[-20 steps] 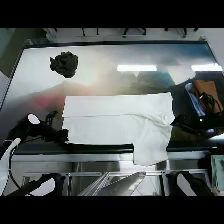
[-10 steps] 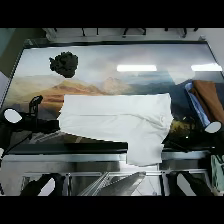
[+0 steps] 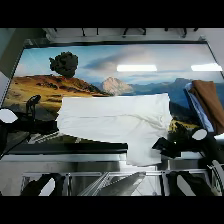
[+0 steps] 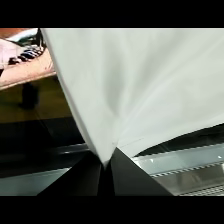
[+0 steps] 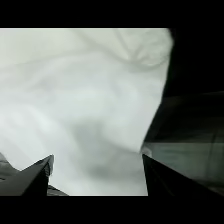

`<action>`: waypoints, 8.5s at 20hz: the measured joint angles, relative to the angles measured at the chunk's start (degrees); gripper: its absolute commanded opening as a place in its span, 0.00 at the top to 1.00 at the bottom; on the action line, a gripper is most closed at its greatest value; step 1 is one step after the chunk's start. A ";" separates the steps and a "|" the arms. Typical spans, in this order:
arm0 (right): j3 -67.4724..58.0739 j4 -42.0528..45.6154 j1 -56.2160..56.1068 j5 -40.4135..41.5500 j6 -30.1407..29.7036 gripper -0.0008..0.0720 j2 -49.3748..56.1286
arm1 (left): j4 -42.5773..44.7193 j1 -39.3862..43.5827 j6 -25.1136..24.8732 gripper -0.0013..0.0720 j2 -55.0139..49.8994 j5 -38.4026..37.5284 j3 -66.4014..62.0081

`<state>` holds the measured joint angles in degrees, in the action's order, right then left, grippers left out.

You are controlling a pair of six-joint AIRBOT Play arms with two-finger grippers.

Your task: Fold the shirts.

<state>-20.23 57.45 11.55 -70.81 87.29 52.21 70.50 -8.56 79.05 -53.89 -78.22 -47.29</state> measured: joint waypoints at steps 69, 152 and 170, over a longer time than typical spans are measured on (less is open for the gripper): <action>-53.96 12.04 -14.10 3.45 3.41 0.96 36.37 | 14.75 0.00 2.10 0.96 -31.28 9.29 -17.38; -54.80 -7.41 -25.94 2.54 -1.22 0.96 16.48 | 10.32 27.87 7.76 0.96 -27.61 4.39 -39.47; -77.05 -18.16 -52.19 17.09 1.01 0.96 54.25 | 12.00 -0.50 4.63 0.96 -3.41 8.07 -18.47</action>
<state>-97.27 39.29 -40.64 -53.71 88.29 106.45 82.50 -9.06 83.68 -57.30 -70.15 -65.76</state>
